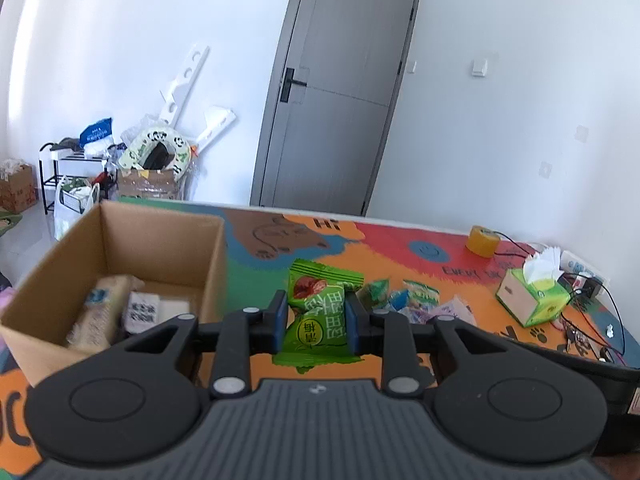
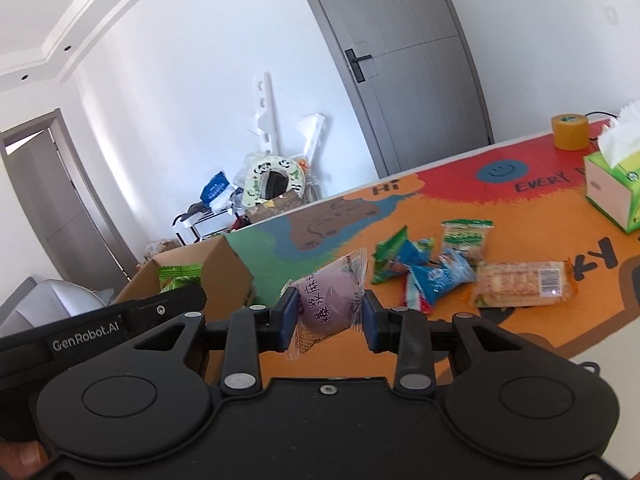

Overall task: Organize snacks
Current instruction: 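Carry both snacks over the cardboard box and open both grippers to drop them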

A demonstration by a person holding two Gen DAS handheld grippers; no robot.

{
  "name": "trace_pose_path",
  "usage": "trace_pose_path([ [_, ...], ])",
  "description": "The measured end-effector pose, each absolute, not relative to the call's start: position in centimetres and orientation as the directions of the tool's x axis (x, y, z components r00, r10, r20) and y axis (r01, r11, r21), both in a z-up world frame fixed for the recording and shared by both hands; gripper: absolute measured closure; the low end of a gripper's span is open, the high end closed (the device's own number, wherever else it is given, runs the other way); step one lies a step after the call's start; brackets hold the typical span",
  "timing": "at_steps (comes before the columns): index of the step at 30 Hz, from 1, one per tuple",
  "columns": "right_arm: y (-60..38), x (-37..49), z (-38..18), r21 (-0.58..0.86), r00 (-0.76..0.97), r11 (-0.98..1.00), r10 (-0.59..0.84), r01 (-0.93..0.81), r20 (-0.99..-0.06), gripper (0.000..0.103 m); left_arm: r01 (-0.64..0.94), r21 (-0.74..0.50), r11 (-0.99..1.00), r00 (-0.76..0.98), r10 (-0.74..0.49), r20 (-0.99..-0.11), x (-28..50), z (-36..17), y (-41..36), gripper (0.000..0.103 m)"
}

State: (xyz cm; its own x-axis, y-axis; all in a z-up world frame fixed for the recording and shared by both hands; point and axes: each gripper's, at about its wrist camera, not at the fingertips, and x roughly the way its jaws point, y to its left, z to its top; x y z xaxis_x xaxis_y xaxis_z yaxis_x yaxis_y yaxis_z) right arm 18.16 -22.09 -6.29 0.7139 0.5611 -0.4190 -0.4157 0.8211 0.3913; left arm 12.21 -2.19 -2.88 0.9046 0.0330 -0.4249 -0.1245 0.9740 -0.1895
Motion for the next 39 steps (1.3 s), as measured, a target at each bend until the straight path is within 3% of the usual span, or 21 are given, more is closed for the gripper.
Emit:
trace_pose_path([
  [16, -16.5, 19.1, -4.7, 0.393, 0.656, 0.771, 0.634, -0.5, -0.409, 0.069, -0.239, -0.178, 0.955, 0.897, 0.147, -0.416, 11.4, -1.5, 5.1, 0.075],
  [27, -11.5, 19.4, -3.5, 0.369, 0.616, 0.741, 0.672, -0.561, -0.411, 0.069, -0.297, -0.229, 0.927, 0.869, 0.163, -0.468, 12.1, -3.2, 9.2, 0.074],
  [30, -10.3, 19.3, -3.1, 0.366, 0.604, 0.729, 0.684, -0.578, -0.41, 0.069, -0.322, -0.243, 0.915, 0.858, 0.173, -0.484, 11.9, -3.4, 10.1, 0.068],
  [33, -9.0, 19.2, -2.8, 0.36, 0.59, 0.719, 0.694, -0.594, -0.412, 0.069, -0.343, -0.257, 0.903, 0.856, 0.189, -0.481, 11.2, -3.3, 11.1, 0.053],
  [39, -6.8, 19.3, -2.7, 0.358, 0.569, 0.705, 0.707, -0.612, -0.42, 0.069, -0.372, -0.273, 0.887, 0.856, 0.214, -0.471, 9.7, -3.0, 12.4, 0.049],
])
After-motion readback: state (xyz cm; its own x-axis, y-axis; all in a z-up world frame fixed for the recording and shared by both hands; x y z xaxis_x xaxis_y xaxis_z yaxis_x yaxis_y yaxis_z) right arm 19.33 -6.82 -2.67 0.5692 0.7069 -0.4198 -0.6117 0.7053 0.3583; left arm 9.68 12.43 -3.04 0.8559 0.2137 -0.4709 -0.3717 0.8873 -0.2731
